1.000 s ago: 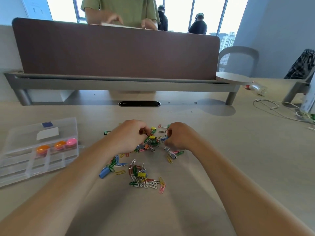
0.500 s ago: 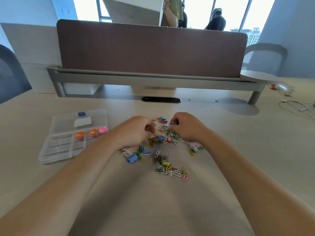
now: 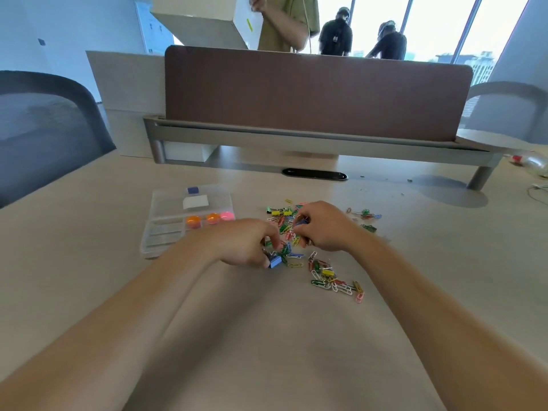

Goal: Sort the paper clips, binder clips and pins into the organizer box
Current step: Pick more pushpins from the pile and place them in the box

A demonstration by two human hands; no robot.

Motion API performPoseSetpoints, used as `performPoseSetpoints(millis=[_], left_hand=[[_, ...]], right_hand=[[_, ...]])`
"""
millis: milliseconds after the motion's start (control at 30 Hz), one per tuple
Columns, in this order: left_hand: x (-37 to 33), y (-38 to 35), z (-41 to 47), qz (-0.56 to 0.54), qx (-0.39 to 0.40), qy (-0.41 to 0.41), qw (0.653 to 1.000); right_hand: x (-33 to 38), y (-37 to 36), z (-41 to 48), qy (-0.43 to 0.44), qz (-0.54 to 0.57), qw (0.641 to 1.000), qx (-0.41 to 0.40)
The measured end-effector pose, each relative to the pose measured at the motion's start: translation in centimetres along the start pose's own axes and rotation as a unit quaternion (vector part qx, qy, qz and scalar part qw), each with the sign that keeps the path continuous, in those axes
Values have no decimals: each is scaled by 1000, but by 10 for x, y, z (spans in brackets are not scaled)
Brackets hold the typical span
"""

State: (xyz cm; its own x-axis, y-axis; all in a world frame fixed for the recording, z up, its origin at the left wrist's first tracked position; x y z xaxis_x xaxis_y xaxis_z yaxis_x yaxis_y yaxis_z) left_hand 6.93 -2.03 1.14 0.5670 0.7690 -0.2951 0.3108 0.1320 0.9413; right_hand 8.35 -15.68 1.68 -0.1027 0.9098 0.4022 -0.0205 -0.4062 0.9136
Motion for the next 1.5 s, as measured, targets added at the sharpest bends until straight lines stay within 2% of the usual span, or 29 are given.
performPoseSetpoints(millis=[300, 467, 733, 867, 1000, 1200, 1500], left_hand=[[0, -11, 6, 11, -26, -27, 999], [2, -5, 7, -52, -71, -10, 996], [32, 27, 1, -234, -202, 38, 950], [57, 51, -6, -266, -257, 53, 927], [87, 75, -15, -237, -307, 87, 918], [125, 81, -15, -128, -269, 158, 941], [159, 66, -18, -150, -207, 185, 949]], right_hand=[[11, -9, -3, -12, 27, 999, 23], [11, -3, -5, -10, 36, 999, -10], [25, 5, 5, 2, 68, 998, -14], [45, 4, 19, 10, 85, 996, -10], [69, 2, 39, 27, 73, 997, -18], [96, -11, 71, -6, 148, 989, -16], [112, -34, 96, -4, 134, 991, 2]])
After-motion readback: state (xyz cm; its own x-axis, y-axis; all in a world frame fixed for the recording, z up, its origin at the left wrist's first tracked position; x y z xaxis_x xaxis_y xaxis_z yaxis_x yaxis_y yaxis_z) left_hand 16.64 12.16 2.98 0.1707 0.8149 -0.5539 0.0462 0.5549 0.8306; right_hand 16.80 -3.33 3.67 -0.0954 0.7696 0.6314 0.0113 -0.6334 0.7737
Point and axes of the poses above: each hand's wrist, its own z-axis towards the middle knuckle, its own y-axis out of the back of the hand, x = y × z, the point moved 7 cm from there along z, towards the middle knuckle, and after that the axes turned 2 degrees about -x, right-handed, at the moved point
